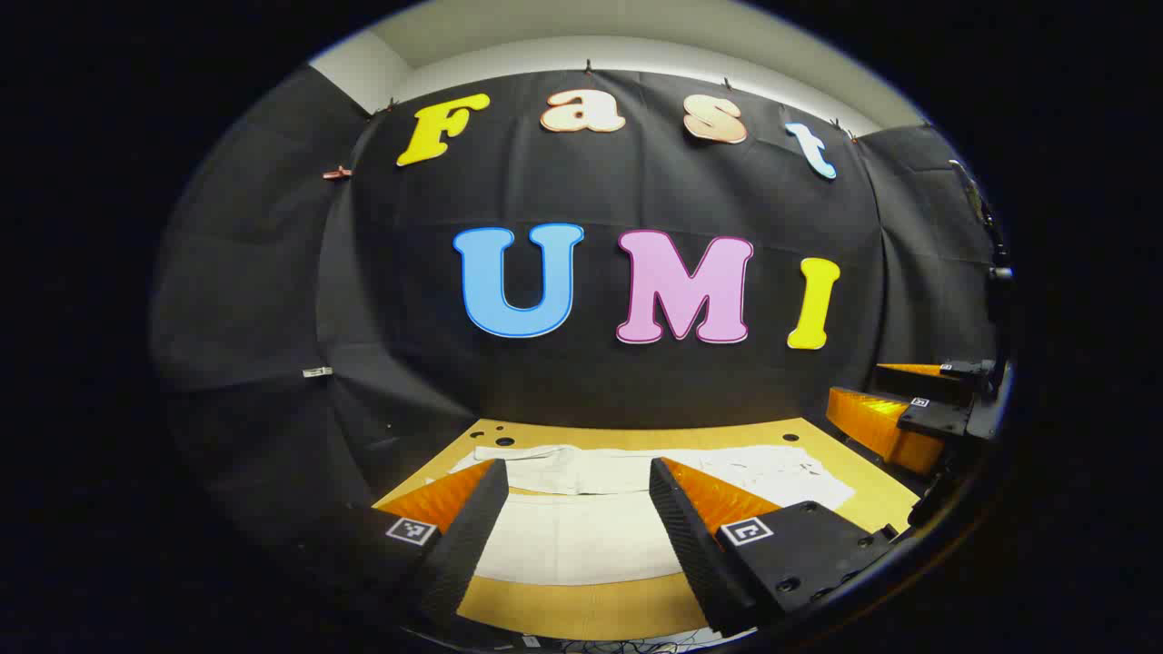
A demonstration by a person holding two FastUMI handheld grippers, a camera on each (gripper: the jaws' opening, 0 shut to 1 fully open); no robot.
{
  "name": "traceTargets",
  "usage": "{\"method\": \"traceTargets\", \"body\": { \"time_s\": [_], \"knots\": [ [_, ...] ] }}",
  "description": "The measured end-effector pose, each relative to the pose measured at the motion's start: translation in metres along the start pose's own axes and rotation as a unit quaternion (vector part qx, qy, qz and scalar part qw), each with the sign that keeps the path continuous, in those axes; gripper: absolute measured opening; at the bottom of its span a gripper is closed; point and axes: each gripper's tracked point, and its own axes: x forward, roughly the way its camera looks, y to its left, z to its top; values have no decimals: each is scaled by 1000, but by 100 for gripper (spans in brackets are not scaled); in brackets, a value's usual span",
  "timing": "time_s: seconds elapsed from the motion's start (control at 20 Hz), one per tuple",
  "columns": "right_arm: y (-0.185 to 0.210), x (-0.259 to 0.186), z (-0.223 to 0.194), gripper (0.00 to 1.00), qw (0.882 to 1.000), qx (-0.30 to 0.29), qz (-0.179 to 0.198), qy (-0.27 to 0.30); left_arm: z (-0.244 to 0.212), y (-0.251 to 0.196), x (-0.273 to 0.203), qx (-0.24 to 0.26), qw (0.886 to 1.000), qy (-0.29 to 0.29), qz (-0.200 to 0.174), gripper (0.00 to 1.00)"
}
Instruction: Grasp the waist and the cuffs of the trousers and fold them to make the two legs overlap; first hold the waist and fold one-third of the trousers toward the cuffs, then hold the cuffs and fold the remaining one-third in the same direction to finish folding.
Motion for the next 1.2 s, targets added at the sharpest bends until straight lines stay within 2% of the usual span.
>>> {"method": "traceTargets", "body": {
  "time_s": [0.2,0.35,0.65,1.2],
  "knots": [
    [-23,29,-17,97,999,42,-10,11,1,-3,42,14,1000,24,1,98],
    [-32,40,-34,97,998,38,-29,28,9,-7,60,9,1000,29,-7,98],
    [-33,50,-48,97,996,48,-57,54,12,1,77,20,999,22,-32,98],
    [-48,51,-63,97,993,29,-90,69,6,26,97,11,999,16,-33,98]
  ]
}}
